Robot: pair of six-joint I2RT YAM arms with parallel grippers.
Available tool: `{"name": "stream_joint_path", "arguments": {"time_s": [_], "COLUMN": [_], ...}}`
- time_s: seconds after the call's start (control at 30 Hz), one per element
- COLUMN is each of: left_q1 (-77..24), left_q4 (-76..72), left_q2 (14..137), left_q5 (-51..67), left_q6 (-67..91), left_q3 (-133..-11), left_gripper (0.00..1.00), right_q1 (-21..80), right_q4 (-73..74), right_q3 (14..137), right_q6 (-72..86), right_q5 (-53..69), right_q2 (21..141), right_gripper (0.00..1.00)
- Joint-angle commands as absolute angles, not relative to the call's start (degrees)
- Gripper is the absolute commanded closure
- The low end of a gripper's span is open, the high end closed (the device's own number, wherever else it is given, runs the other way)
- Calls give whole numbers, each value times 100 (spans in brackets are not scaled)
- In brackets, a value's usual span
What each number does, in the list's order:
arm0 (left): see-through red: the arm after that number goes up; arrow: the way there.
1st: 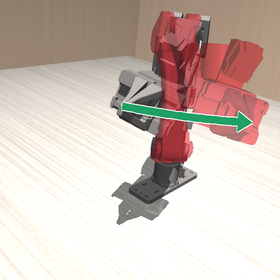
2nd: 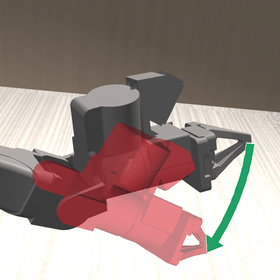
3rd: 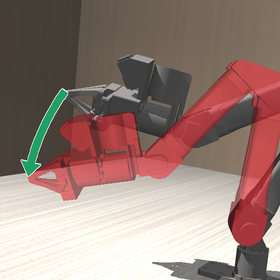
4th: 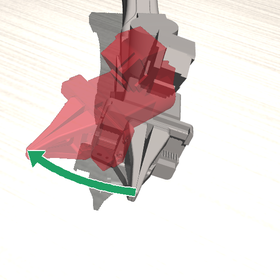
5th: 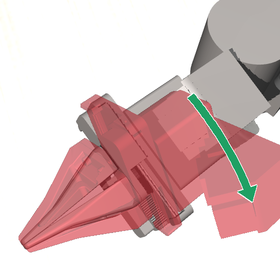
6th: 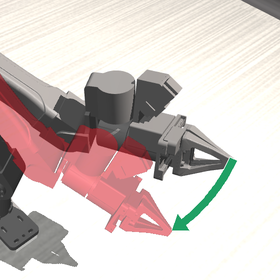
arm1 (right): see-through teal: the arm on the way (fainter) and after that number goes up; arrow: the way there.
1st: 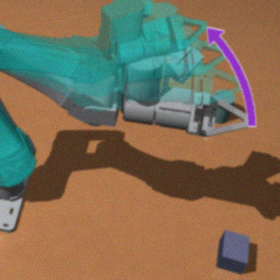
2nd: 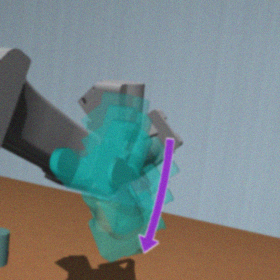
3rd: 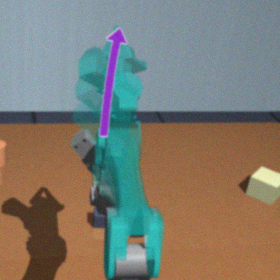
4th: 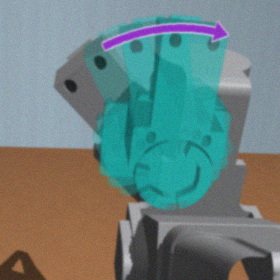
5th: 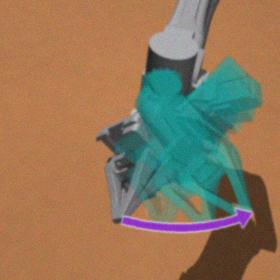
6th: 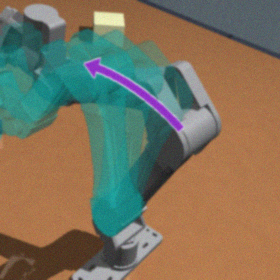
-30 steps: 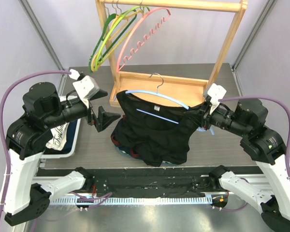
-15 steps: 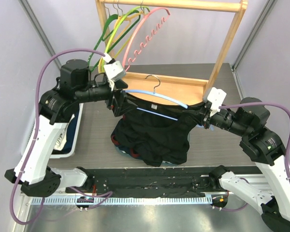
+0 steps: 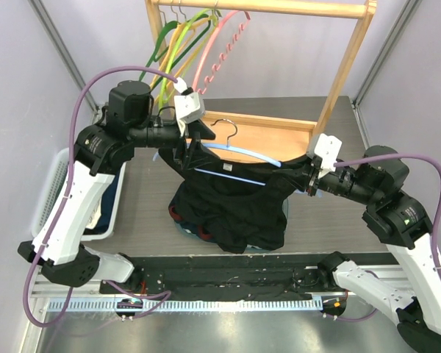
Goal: Remove the tank top from the hanger
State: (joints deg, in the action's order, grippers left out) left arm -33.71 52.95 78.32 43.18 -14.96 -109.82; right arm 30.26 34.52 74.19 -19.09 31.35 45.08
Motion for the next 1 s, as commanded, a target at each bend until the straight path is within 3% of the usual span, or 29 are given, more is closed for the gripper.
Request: {"name": "stream_joint_path", "arguments": {"time_s": [0.0,0.1,0.17,0.43,0.6,0.63,0.77,0.87,0.9,0.97], "left_q1": [-3428,-3437,-3437,-3445,-3515,-3533,-3700,-3735,-3744,-3744], "left_q4": [5563,5695,5704,5634,5634,5616,5336,5221,5195,5194], "left_q2": [7822,7805,7805,7787,7787,7778,7700,7629,7620,7568], "left_q5": [5018,5141,5176,5081,4712,4433,3149,2375,2251,2092], "left_q6": [-1819,-1933,-1986,-2057,-2346,-2512,-2829,-3198,-3260,-3531], "left_q3": [-11180,-11215,-11250,-11390,-11505,-11522,-11505,-11487,-11470,-11426], "left_gripper": [40,42,48,96,100,100,100,100,100,100], "right_q1": [3032,3032,3041,3032,3032,3032,3024,3032,3032,3032], "right_q4": [2681,2567,2514,2364,2241,2198,2083,2074,2057,2013], "right_q3": [7691,7682,7673,7480,7418,7374,7199,7146,7137,7119], "right_q6": [-1714,-1609,-1573,-1477,-1363,-1284,-1090,-959,-897,-678], "right_q5": [3383,3471,3480,3226,2963,2901,2366,1943,1829,1486], "right_q2": [4430,4473,4509,4482,4535,4553,4465,4307,4194,4088], "right_gripper": [99,99,99,99,97,85,56,26,1,0]}}
